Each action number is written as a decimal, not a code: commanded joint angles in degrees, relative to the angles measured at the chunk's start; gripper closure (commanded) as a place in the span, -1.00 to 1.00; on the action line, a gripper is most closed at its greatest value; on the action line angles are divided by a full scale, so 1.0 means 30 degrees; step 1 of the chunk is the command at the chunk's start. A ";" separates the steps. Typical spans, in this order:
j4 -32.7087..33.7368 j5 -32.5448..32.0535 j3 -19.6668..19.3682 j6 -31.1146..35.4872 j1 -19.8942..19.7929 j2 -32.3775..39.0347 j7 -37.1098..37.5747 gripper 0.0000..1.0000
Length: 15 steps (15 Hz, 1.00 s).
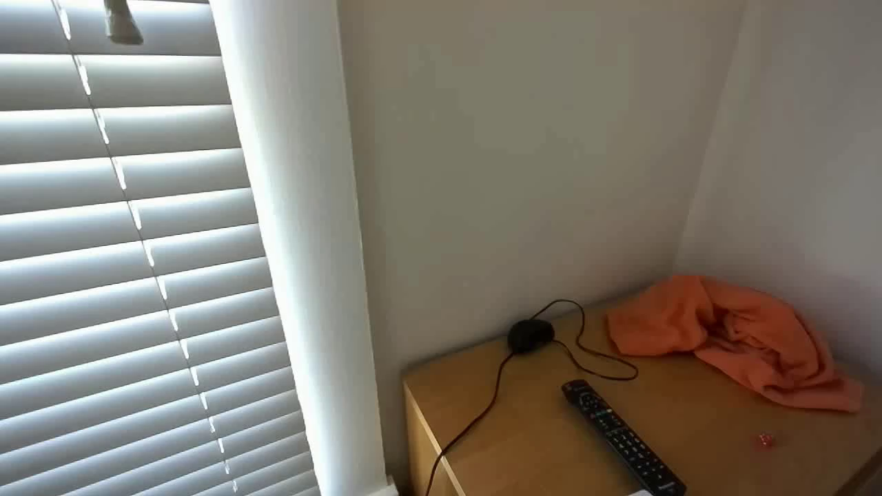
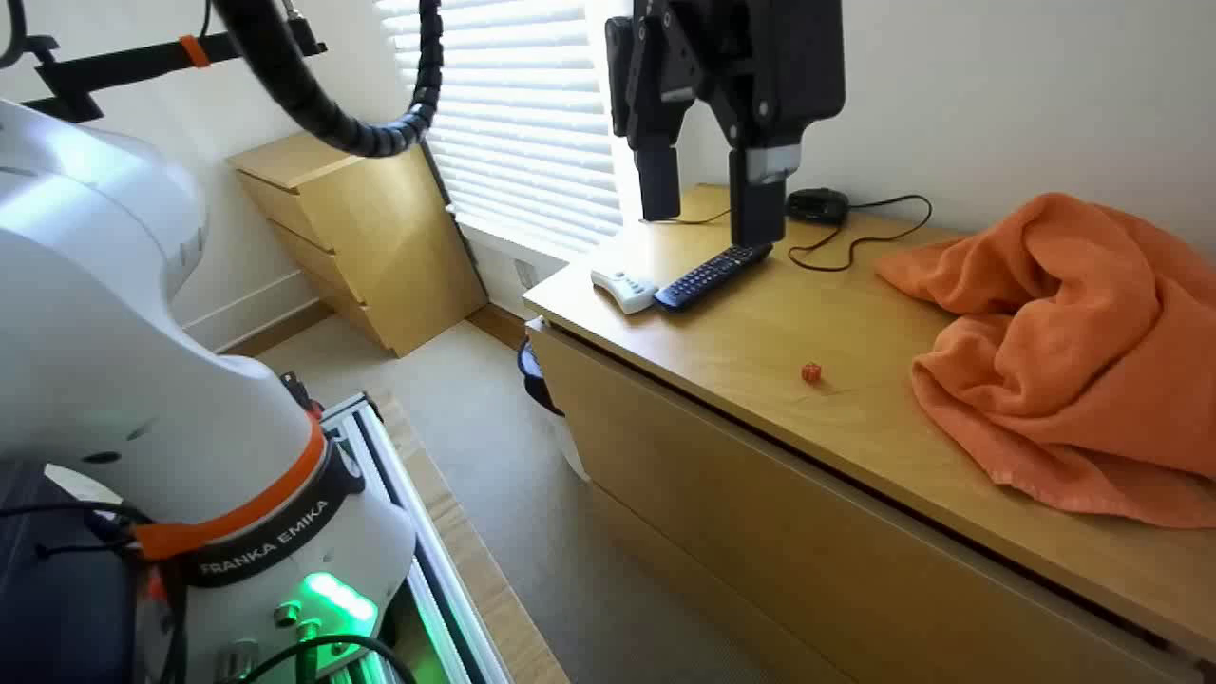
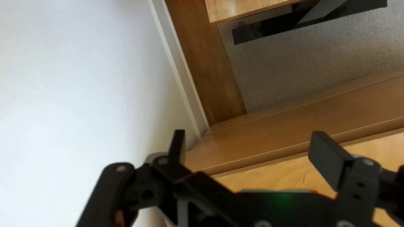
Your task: Flip the dice to the left once
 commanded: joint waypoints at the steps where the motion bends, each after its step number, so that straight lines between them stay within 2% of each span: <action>1: 0.0038 -0.0155 -0.0296 -0.0105 0.0362 -0.0030 0.0152 -1.00; 5: 0.0038 -0.0155 -0.0296 -0.0105 0.0362 -0.0030 0.0152 -1.00; 9: 0.0468 0.2087 -0.1063 0.0578 0.0190 0.2499 0.2602 -1.00; 15: 0.0628 0.7059 -0.1881 0.5140 0.0370 0.6594 0.4624 -1.00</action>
